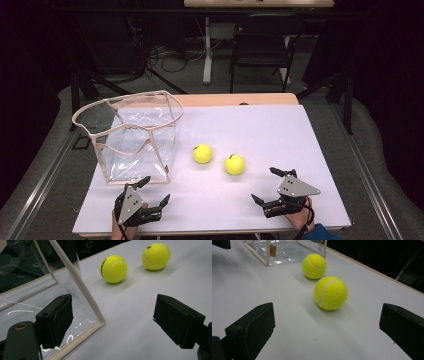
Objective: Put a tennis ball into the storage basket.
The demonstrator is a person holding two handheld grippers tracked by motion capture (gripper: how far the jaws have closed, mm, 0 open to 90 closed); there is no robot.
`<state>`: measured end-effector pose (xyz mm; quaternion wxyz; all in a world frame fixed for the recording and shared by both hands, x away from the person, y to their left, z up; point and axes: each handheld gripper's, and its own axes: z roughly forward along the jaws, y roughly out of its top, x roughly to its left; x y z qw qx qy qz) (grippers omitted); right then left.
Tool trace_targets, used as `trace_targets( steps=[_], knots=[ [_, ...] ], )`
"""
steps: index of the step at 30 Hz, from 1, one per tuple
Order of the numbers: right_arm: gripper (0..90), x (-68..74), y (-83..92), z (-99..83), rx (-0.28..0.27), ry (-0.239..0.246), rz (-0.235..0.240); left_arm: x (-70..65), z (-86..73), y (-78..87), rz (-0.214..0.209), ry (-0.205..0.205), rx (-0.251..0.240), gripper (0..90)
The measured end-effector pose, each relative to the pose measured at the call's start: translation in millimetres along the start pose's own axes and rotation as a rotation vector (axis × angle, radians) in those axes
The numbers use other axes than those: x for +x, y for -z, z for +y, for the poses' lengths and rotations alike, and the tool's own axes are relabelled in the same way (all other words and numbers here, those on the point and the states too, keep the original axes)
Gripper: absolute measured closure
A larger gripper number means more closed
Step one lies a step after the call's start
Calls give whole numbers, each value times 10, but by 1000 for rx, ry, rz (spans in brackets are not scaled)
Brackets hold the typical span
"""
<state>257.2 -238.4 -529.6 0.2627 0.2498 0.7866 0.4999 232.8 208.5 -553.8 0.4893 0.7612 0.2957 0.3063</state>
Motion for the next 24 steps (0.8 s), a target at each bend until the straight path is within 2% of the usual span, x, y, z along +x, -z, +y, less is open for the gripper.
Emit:
trace_targets(
  steps=[16,24],
  knots=[
    [0,-38,-69,61,26,-16,-10,-11,-6,-23,-18,2,1,161],
    [0,-40,-245,134,106,1,23,19,-17,-24,-13,15,-1,161]
  ],
)
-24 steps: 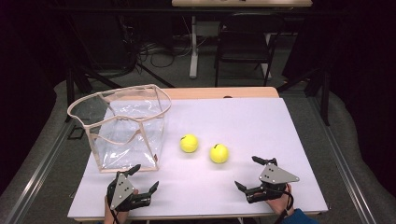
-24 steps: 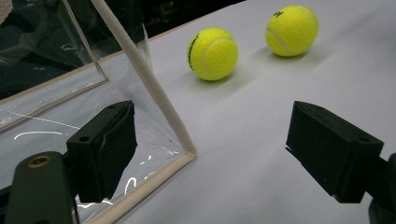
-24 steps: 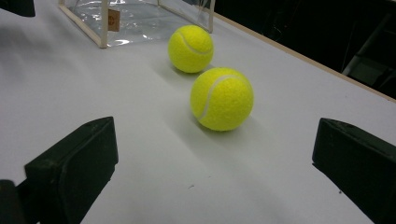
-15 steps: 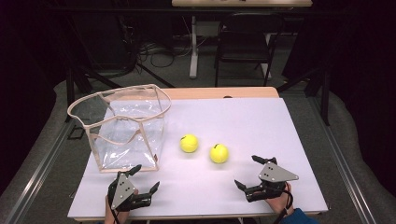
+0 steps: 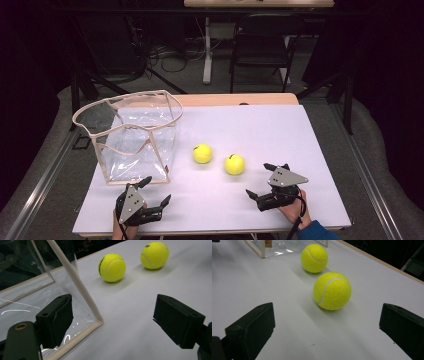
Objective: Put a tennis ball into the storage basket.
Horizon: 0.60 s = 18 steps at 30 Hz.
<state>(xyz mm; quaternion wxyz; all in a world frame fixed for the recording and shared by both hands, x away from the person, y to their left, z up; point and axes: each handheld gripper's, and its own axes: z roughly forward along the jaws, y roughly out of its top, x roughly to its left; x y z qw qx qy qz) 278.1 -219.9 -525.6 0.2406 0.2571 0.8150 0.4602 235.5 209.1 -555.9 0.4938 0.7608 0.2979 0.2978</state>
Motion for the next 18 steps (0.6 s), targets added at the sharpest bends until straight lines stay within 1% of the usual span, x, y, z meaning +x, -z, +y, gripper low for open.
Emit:
trace_targets(
  steps=[4,10,15,18],
  knots=[
    [0,8,-66,33,24,11,19,8,-4,0,-3,3,-1,161],
    [0,14,-132,97,41,17,37,3,-2,16,-4,3,-6,161],
    [0,-3,-163,140,49,16,40,-3,3,29,0,4,-16,161],
    [0,-17,-183,169,55,16,37,-3,5,31,-6,2,-19,161]
  ],
)
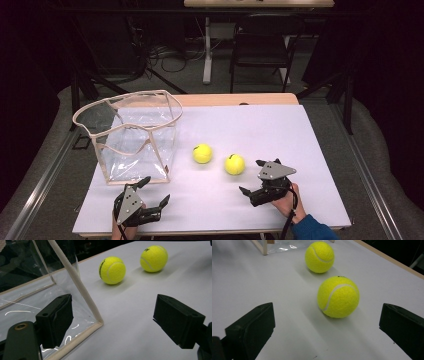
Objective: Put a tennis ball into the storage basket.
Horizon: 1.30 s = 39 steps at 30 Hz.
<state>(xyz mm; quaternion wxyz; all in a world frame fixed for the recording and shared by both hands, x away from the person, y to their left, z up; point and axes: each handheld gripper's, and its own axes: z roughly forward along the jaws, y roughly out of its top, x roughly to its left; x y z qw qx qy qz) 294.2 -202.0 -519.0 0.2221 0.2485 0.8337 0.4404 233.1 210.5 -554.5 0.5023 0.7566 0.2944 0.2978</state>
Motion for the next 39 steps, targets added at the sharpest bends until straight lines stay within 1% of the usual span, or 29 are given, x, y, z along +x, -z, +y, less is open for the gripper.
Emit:
trace_targets(
  steps=[7,11,15,25,39],
  knots=[
    [0,-40,-67,63,25,-1,16,-2,1,-3,0,-2,1,161],
    [0,-53,-112,80,55,3,29,-3,2,-2,-4,-6,-3,161],
    [0,-75,-132,95,72,-1,28,0,1,0,-4,-7,-3,161],
    [0,-157,-171,150,106,-18,31,-4,3,5,1,-13,-4,161],
    [0,-234,-234,233,134,-36,42,-11,-6,3,-1,-21,3,161]
  ],
)
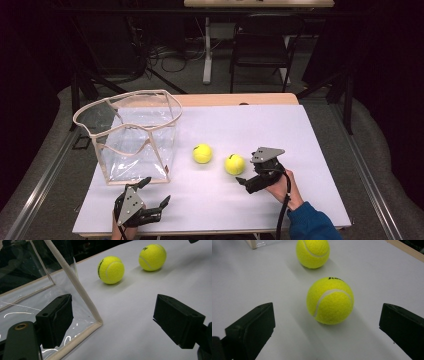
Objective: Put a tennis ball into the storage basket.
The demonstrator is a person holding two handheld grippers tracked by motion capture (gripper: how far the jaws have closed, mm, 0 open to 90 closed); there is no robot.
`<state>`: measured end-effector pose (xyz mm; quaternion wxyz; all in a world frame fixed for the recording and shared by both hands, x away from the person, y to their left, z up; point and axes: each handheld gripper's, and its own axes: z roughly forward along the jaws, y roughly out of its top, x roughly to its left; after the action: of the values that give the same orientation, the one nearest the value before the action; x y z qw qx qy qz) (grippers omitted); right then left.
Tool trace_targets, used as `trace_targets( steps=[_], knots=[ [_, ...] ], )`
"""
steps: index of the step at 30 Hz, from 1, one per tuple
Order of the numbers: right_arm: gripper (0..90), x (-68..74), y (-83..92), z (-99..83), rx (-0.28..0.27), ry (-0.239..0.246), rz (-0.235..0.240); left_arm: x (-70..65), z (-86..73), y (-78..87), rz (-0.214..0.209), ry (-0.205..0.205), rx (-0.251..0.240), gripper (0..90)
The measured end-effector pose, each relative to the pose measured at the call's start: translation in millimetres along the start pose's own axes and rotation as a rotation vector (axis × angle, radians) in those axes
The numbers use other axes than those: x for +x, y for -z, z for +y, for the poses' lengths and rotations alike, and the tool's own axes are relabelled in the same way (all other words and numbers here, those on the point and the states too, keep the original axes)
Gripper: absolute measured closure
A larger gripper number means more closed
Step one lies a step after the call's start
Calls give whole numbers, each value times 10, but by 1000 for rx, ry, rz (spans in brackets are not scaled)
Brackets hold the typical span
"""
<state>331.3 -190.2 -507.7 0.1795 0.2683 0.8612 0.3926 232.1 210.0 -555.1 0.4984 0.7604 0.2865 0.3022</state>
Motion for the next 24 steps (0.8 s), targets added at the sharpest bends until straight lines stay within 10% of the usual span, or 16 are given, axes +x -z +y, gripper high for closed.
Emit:
trace_targets(
  steps=[24],
  knots=[
    [0,-54,-184,134,47,-25,1,-16,0,3,-6,-20,5,161]
  ],
)
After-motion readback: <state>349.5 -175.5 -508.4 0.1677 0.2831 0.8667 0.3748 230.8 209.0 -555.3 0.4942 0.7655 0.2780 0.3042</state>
